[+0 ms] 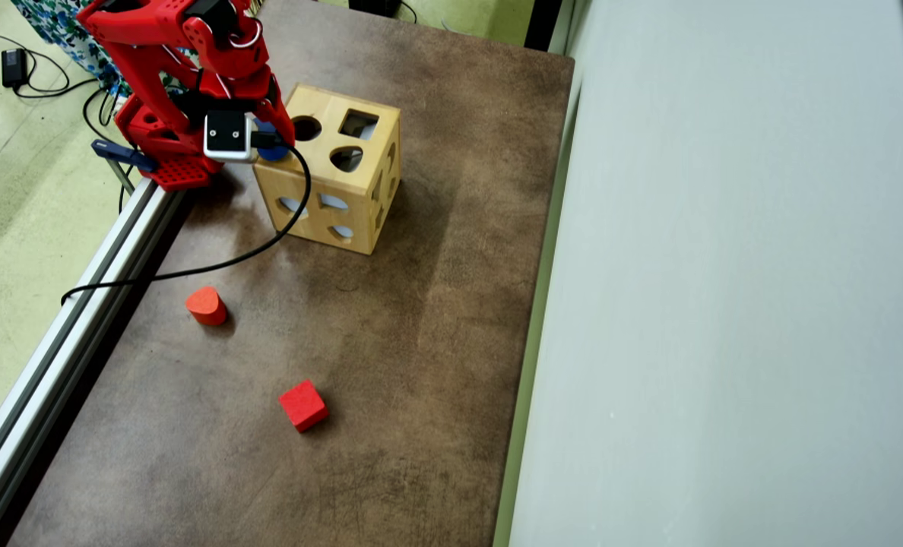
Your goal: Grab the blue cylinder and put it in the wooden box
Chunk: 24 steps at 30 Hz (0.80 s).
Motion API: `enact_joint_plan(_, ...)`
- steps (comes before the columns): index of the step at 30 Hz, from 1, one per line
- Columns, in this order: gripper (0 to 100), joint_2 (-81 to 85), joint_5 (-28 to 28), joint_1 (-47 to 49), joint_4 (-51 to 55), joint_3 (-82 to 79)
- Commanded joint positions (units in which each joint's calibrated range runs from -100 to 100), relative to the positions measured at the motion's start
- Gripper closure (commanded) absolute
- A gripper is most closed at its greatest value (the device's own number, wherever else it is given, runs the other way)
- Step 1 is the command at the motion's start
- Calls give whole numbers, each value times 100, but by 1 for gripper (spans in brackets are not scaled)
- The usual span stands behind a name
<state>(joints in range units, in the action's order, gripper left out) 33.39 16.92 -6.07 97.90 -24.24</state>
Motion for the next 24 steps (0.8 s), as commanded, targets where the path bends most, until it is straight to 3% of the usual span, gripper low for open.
enact_joint_plan(1, 98, 198, -20, 124, 17, 72)
enact_joint_plan(16, 98, 1285, -29, 243, 17, 81)
enact_joint_plan(24, 98, 1183, -410, 258, -361, 72)
